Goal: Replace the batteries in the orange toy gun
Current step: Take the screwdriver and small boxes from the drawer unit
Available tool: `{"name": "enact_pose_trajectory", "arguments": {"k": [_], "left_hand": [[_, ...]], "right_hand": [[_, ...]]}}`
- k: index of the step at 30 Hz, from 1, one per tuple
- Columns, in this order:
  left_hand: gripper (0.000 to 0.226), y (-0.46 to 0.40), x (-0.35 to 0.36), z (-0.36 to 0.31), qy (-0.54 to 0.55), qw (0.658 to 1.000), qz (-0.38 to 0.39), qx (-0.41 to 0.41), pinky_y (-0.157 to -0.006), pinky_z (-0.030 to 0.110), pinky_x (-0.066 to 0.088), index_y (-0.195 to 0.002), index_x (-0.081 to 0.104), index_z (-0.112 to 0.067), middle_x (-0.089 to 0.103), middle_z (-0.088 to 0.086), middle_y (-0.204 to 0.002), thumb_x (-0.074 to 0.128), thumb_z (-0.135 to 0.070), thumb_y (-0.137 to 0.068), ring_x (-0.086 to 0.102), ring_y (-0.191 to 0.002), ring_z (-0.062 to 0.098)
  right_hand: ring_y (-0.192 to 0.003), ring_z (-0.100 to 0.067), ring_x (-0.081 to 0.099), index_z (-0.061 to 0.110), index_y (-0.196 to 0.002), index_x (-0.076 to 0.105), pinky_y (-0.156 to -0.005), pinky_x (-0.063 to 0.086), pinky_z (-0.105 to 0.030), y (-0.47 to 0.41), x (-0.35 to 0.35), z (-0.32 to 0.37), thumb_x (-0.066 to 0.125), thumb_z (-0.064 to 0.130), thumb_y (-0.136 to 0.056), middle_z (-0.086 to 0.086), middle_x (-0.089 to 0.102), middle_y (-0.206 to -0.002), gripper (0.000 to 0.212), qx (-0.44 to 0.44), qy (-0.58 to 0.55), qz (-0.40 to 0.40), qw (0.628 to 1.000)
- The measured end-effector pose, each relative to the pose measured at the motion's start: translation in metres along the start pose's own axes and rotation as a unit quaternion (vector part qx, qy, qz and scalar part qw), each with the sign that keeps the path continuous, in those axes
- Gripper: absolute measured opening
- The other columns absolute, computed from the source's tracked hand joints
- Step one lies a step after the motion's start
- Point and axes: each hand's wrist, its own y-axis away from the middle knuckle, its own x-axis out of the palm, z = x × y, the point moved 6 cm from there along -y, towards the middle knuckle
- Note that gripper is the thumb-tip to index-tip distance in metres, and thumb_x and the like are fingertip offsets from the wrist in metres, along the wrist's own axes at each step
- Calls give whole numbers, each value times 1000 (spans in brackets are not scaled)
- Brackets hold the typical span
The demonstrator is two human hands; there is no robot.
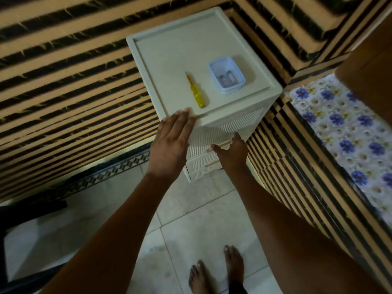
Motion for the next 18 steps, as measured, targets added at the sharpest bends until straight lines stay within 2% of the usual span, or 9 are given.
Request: {"name": "enact_pose_trajectory", "arguments": {"k": [3,5,8,12,16,18], "left_hand": [[65,-10,-17,-6,45,998,10,-43,-117,53,38,-147,52,-9,51,11,-153,74,-27,-88,47,-141,33],[52,-19,-28,-7,72,993,11,-94,-107,47,48,-138,60,-11,61,9,-141,69,-31,-90,57,-128,31],[33,-41,-41,-7,106,980,4,-166,-86,42,56,-122,65,-13,70,8,-118,59,-33,-96,64,-107,31],[34,-75,-35,2,163,951,17,-263,-77,41,54,-111,63,-7,67,13,-105,56,-39,-100,64,-96,32],[46,-106,-26,7,172,917,50,-357,-80,40,54,-114,61,-5,66,16,-109,59,-48,-97,64,-100,33],[50,-118,-23,6,158,907,68,-385,-82,40,50,-116,61,-3,66,17,-111,65,-48,-94,63,-104,35]], "right_hand": [[-102,-30,67,0,-116,65,-89,58,-41,11,-38,25,84,9,-80,-18,69,-111,42,-59,-34,-52,996],[-92,-27,68,-1,-109,68,-83,59,-40,15,-63,46,78,0,-80,-16,70,-102,31,-115,-47,-102,987],[-87,-19,65,0,-106,68,-77,57,-30,4,-95,78,68,-7,-81,-13,68,-100,26,-177,-49,-159,970],[-93,-18,62,4,-113,66,-77,57,-34,-29,-113,116,69,6,-91,-8,60,-109,22,-197,-49,-155,967],[-99,-21,56,0,-116,67,-82,35,-17,-73,-107,139,71,23,-95,-17,60,-111,32,-178,11,-99,979],[-100,-28,60,0,-104,69,-81,39,-25,-96,-95,140,69,33,-95,-19,62,-107,35,-141,36,-45,988]]}}
